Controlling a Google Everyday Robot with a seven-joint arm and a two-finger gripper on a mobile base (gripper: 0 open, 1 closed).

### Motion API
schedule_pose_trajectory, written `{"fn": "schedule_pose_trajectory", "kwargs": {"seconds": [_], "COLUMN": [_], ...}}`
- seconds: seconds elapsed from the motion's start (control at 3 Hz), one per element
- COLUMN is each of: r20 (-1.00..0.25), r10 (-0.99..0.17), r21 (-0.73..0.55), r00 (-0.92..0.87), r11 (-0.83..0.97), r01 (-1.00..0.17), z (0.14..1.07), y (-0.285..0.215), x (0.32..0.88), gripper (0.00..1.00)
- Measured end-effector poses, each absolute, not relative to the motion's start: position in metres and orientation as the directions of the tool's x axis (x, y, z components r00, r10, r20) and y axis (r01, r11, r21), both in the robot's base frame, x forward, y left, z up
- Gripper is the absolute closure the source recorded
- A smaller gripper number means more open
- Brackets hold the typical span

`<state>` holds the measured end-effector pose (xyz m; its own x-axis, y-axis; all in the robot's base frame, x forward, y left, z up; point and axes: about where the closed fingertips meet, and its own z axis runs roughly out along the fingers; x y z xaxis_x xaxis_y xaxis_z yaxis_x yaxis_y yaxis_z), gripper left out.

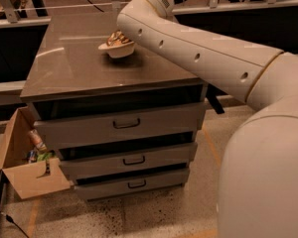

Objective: Pick orange can from paper bowl and place on counter

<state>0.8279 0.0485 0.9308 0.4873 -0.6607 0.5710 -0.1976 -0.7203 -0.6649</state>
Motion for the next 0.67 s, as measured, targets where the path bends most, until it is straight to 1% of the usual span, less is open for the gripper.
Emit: {"fn": "schedule_pose_trajectory", "kwargs": {"seconds": [0.33,0.67], "r20": [0.535,0.435], "r10": [-0.726,-0.803], "r21": [-0.719,-0.797], "r00": [0.432,0.408], "r11": [-0.660,-0.554], "r01": [-0.219,-0.240], "z": [0.946,0.958], "y": [0.039,0.041], "x": [0.829,0.830], "gripper": [1.00,1.00]}}
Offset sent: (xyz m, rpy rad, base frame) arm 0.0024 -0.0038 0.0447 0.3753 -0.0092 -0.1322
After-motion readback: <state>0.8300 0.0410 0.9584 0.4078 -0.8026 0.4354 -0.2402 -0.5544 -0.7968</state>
